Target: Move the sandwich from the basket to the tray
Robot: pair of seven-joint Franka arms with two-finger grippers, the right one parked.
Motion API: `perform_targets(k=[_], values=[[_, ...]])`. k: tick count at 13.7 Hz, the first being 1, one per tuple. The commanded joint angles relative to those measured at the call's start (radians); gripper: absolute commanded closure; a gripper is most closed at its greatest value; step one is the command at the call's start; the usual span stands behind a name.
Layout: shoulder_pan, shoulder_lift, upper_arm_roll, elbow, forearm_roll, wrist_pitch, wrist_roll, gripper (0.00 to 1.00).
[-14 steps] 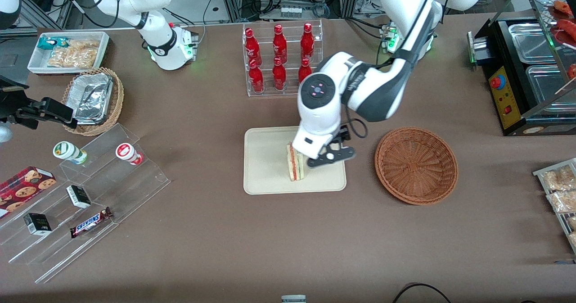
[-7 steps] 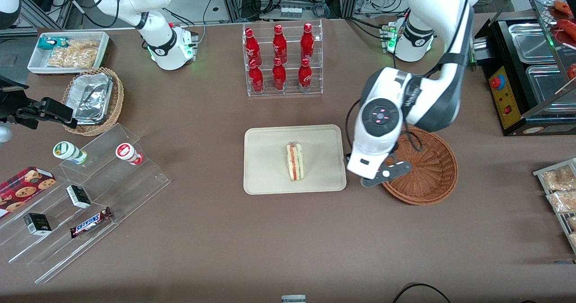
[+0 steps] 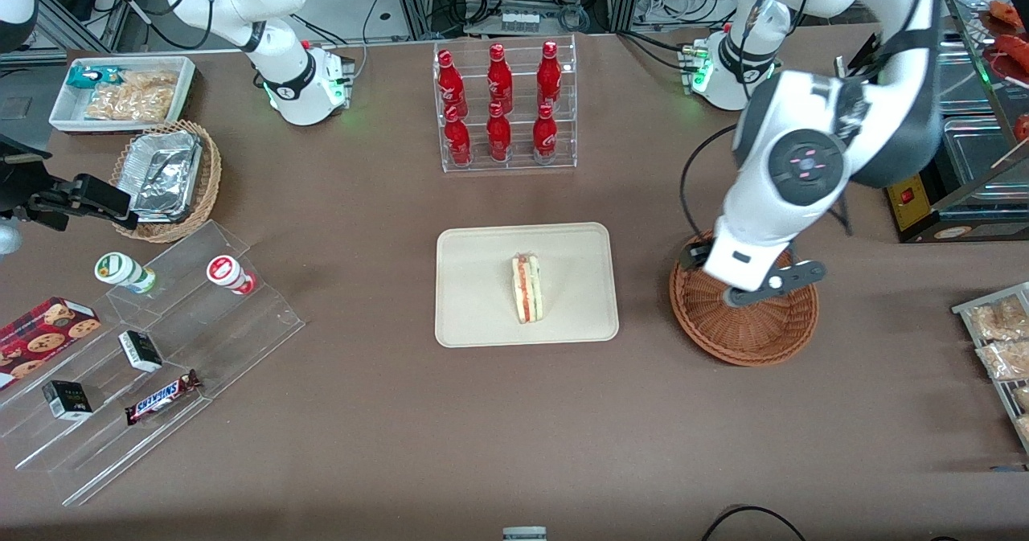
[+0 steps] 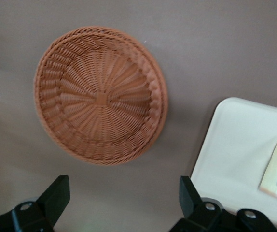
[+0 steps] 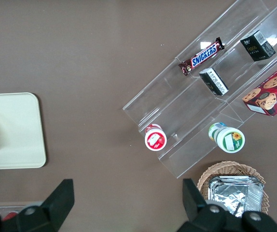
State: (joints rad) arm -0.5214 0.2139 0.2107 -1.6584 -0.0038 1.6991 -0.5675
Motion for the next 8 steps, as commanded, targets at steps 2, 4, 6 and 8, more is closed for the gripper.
perform_targets(k=[2, 4, 6, 8], values=[[0.24, -0.117, -0.16, -0.035, -0.008, -0.109, 0.226, 0.0], [0.386, -0.16, -0.264, -0.034, -0.008, -0.171, 0.387, 0.0], [0.499, -0.195, -0.335, -0.034, -0.005, -0.2, 0.48, 0.0], [0.578, -0.225, -0.358, -0.029, -0.005, -0.223, 0.594, 0.0]])
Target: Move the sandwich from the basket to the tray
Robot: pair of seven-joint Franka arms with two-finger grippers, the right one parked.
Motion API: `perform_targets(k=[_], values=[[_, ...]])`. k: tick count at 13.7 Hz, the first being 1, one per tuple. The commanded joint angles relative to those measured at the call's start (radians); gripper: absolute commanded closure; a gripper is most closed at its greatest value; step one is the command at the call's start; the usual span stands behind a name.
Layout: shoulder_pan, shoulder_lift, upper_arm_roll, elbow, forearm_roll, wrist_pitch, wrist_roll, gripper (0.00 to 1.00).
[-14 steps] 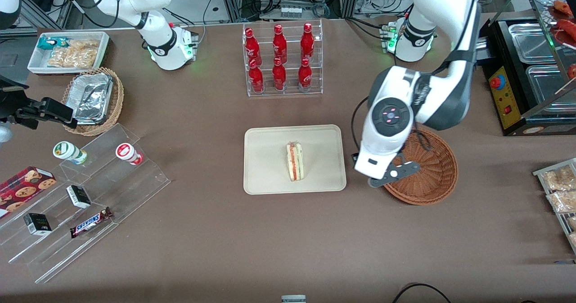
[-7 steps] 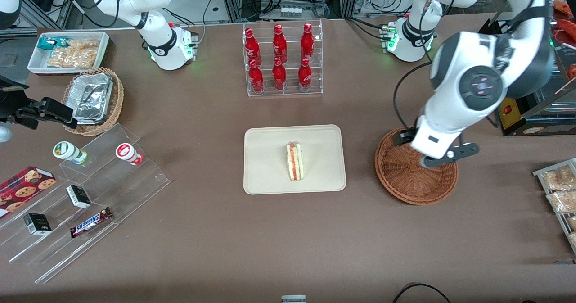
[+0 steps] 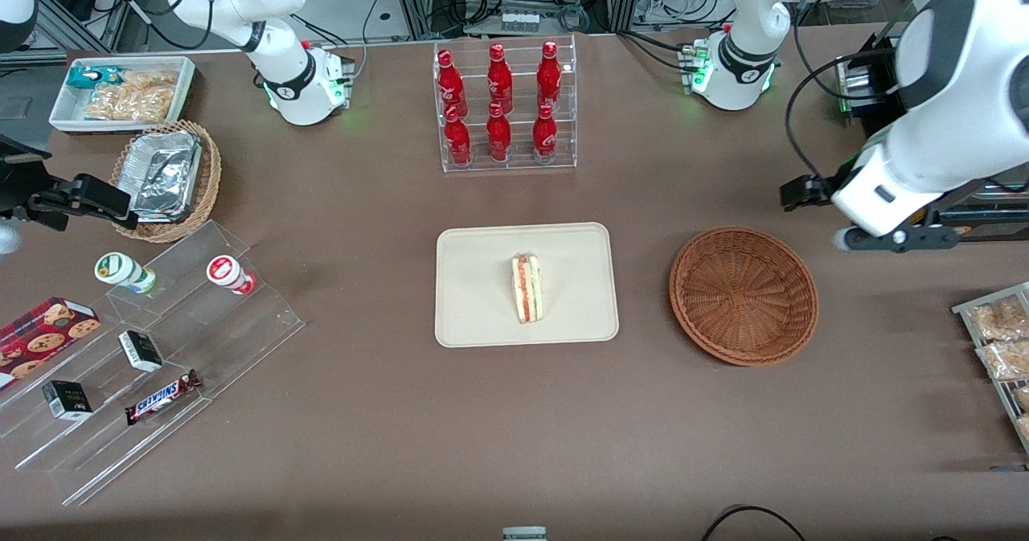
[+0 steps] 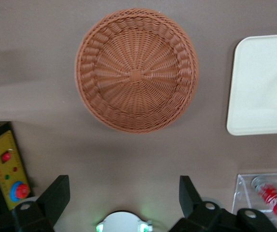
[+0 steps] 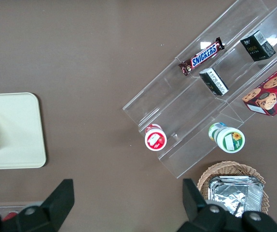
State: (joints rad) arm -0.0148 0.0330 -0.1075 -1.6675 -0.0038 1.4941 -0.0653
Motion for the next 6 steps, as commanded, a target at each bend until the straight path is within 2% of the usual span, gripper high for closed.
perform_targets(k=[1, 6], values=[[0.103, -0.06, -0.041, -0.014, -0.007, -0.024, 0.158, 0.0], [0.134, -0.077, -0.031, 0.04, -0.007, -0.017, 0.184, 0.0]])
